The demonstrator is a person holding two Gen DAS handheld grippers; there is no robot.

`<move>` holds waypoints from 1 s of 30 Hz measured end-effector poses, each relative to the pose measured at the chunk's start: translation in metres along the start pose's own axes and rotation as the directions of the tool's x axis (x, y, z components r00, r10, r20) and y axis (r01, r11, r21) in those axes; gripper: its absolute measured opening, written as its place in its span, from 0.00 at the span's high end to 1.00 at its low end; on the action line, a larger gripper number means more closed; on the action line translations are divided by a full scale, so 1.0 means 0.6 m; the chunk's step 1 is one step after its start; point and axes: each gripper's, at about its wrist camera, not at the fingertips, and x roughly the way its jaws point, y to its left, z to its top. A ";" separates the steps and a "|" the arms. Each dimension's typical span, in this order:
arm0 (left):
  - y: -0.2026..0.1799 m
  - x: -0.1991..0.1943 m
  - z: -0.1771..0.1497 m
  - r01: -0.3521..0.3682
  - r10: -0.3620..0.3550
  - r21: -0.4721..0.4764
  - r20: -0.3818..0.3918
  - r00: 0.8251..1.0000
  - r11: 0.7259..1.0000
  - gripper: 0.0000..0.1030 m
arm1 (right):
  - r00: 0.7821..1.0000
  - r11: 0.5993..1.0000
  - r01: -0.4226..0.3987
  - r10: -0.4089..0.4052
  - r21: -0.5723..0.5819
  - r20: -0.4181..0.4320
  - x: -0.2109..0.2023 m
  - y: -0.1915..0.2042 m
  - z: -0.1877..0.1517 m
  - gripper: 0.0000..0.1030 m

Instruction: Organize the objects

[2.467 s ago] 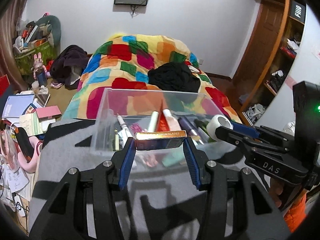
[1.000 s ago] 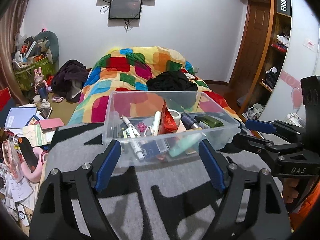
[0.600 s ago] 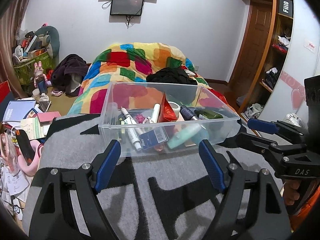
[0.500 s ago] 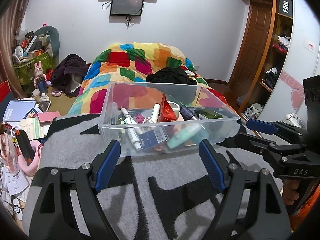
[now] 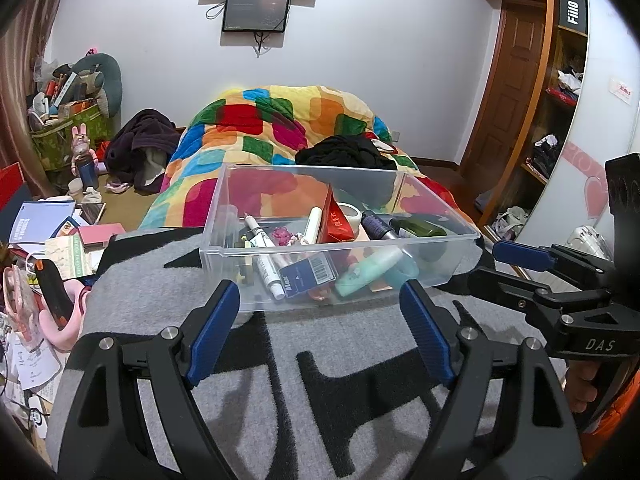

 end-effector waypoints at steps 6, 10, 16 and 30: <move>0.000 0.000 0.000 0.001 -0.001 0.000 0.000 1.000 1.000 0.20 | 1.000 1.000 -0.001 0.001 0.000 0.000 0.000 0.000 -0.001 0.33; 0.000 -0.001 0.000 0.002 -0.002 0.001 0.000 1.000 1.000 0.20 | 1.000 1.000 0.000 0.000 0.000 0.000 0.000 0.000 -0.001 0.33; -0.001 -0.001 -0.001 -0.003 0.003 0.003 0.001 1.000 1.000 0.20 | 1.000 1.000 -0.001 0.001 0.001 0.001 -0.001 -0.001 0.000 0.33; -0.008 -0.009 -0.001 -0.029 0.029 0.009 0.019 0.999 1.000 0.10 | 1.000 1.000 -0.006 0.006 -0.001 -0.001 0.001 0.006 -0.005 0.33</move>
